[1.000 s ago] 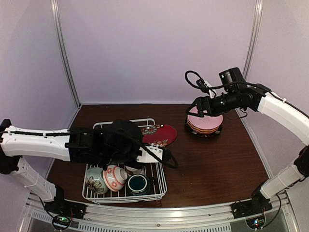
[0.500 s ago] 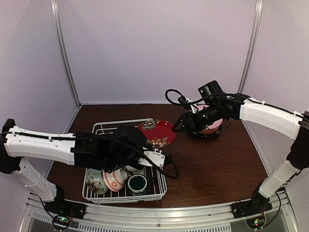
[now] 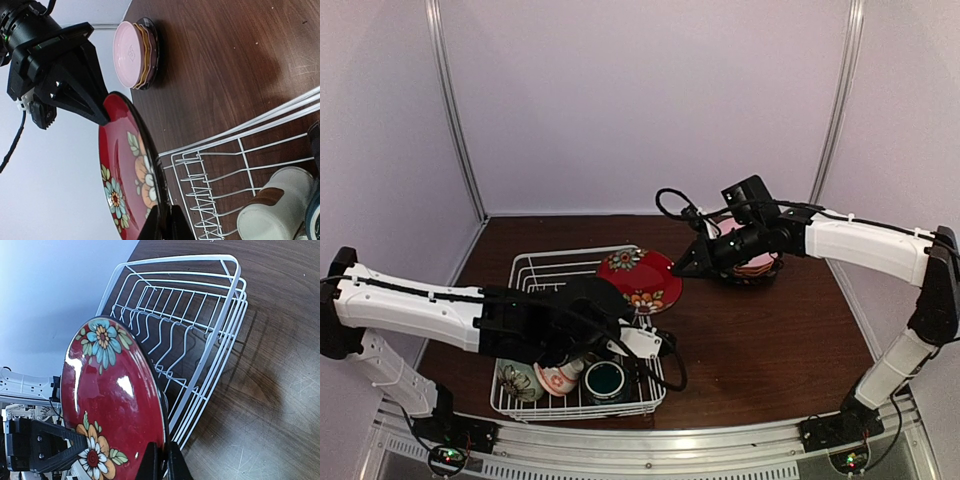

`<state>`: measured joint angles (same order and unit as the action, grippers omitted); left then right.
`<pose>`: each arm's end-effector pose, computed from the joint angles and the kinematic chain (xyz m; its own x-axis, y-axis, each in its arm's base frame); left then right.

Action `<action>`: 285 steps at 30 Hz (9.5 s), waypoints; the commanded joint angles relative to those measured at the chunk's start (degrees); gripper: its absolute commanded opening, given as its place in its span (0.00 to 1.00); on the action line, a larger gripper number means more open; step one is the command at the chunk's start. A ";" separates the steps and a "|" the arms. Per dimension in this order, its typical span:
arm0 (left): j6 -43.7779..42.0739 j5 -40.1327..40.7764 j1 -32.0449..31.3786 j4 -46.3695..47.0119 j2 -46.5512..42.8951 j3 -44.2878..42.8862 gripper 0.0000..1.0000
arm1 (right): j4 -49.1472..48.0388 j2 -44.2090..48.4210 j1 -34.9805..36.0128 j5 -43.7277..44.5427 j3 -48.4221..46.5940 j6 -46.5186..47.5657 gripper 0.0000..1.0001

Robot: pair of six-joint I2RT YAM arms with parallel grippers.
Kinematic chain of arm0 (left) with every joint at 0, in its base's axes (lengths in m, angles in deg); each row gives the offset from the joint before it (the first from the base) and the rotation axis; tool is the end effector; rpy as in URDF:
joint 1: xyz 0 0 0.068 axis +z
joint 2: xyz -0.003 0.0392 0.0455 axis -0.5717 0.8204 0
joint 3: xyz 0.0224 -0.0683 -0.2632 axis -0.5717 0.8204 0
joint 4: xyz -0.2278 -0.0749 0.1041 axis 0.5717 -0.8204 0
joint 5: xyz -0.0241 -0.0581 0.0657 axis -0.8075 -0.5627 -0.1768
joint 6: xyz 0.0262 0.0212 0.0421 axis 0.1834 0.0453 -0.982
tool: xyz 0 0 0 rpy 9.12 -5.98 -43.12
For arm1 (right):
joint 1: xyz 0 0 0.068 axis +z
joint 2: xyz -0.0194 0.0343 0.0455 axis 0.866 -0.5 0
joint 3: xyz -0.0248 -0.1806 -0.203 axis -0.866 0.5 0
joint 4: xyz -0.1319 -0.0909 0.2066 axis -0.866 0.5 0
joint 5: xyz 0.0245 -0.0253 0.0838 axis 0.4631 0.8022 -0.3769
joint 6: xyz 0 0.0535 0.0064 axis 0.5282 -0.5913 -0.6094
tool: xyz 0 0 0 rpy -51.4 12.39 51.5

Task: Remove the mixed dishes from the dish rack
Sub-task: Pass from the left arm to the right, then place the plate with another plate, then grab the cup from the dish rack, then pass from the left arm to the right, then place the cup at the corner of the board.

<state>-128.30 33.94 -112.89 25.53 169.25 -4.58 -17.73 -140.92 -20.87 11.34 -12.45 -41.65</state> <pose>0.0876 -0.3082 0.2721 0.4426 0.8768 -0.1878 0.5245 -0.0833 0.8473 0.2576 0.2375 0.2927 -0.8719 -0.2140 -0.4404 -0.4851 0.4998 0.7175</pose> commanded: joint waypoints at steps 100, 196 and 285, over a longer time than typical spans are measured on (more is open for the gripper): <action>47.84 -40.35 21.87 -25.46 1.15 -5.07 0.97 | -9.35 14.61 -30.22 18.76 9.83 14.90 1.00; 57.13 -47.47 24.23 17.37 -24.91 4.80 0.97 | -3.23 17.69 -5.81 0.33 -0.34 7.42 0.00; 44.62 -51.30 21.76 -9.37 -17.42 5.12 0.97 | 22.29 -20.28 -33.00 41.76 -28.97 26.15 1.00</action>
<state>-77.42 -14.65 -90.14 19.15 154.10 -1.47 4.91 -166.82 -55.42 54.55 -42.75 -14.98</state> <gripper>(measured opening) 0.974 0.993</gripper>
